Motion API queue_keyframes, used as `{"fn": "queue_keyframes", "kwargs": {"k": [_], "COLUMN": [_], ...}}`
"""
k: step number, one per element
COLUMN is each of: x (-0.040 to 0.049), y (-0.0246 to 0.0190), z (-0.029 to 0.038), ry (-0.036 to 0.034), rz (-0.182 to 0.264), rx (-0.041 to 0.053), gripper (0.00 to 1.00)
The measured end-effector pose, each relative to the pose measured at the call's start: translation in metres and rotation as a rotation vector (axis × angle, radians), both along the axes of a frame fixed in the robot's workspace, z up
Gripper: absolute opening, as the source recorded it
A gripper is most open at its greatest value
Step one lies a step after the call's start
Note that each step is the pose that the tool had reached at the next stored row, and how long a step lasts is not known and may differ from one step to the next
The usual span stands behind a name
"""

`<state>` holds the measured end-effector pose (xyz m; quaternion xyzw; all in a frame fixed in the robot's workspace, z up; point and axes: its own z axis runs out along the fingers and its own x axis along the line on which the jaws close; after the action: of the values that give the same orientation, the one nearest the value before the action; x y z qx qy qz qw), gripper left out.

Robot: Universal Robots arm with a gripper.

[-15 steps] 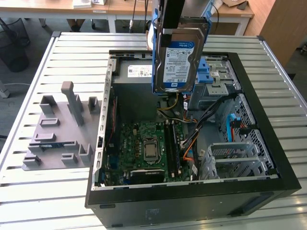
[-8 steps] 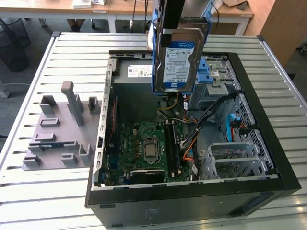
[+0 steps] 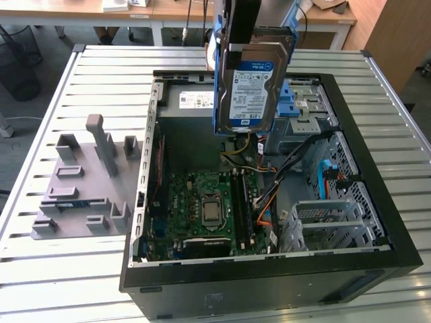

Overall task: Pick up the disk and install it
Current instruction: 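Insert the disk into the insertion slot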

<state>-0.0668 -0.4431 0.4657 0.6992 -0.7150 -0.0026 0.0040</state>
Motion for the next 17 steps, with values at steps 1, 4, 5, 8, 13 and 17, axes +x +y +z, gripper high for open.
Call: {"fn": "queue_keyframes", "kwargs": {"k": [1, 4, 5, 8, 13, 17], "x": [0.0000, 0.0000, 0.0000, 0.0000, 0.0000, 0.0000], "y": [-0.0009, -0.0032, -0.0039, -0.0057, -0.0098, -0.0138], "z": [0.0000, -0.0001, -0.0001, -0.0002, -0.0002, -0.0003], "ry": [0.0001, 0.0001, 0.0000, 0.0000, 0.0001, 0.0000], "rz": [0.000, 0.000, 0.000, 0.000, 0.000, 0.000], "rx": [0.0000, -0.0001, -0.0001, 0.0000, -0.0001, 0.0000], "gripper": [0.36, 0.36, 0.36, 0.36, 0.36, 0.36]}}
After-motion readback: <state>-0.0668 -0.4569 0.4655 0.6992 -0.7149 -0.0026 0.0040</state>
